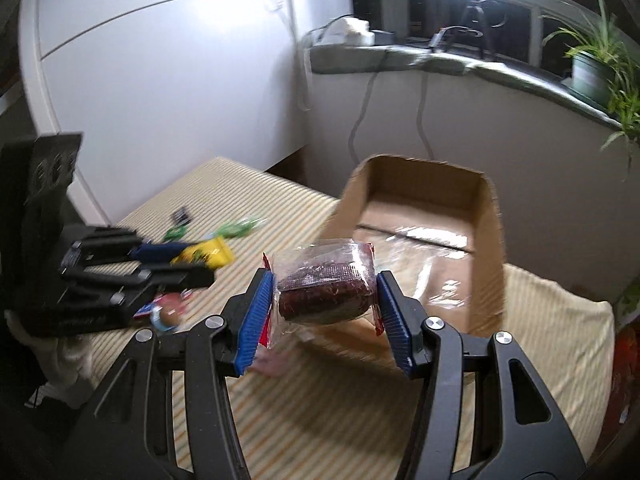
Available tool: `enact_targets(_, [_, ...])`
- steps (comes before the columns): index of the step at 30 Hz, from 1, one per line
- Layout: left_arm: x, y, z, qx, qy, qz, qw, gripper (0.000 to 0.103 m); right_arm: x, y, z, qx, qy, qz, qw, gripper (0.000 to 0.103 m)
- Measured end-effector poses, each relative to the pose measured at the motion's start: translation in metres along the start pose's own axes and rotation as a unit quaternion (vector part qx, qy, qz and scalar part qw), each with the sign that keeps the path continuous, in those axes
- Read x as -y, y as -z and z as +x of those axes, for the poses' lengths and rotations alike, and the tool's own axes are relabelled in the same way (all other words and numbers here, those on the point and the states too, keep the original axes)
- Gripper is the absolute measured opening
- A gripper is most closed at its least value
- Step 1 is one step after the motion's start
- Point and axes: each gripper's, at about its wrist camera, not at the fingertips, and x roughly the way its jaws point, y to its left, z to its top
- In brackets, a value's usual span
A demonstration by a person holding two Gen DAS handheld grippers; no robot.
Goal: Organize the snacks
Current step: 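Carry the brown cake into the box with the right gripper while the left gripper carries a yellow candy there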
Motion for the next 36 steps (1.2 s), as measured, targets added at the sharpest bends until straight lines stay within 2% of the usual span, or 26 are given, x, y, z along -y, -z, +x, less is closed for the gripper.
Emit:
enact_targets(7, [0.017,-0.016,0.026,-0.008,0.008,0.016,0.9998,0.024,0.045,-0.021,0.019,0.002,0.023,0.024,0.999,0.056])
enact_targets(15, [0.029,-0.025,0.046,-0.015,0.01,0.027,0.9995,0.024,0.079,-0.028,0.044,-0.007,0.033,0.04,0.999,0.056])
enact_targets(27, [0.044,-0.033,0.063,-0.022,0.015,0.04,0.9988,0.024,0.096,-0.029,0.064,-0.016,0.037,0.049,0.998,0.056])
enact_targets(33, [0.048,-0.034,0.067,-0.022,0.01,0.042,0.9988,0.025,0.098,-0.028,0.066,-0.016,0.043,0.051,0.998,0.06])
enact_targets(36, [0.05,-0.034,0.066,-0.021,0.008,0.047,0.9987,0.034,0.098,-0.028,0.065,-0.013,0.048,0.051,0.997,0.063])
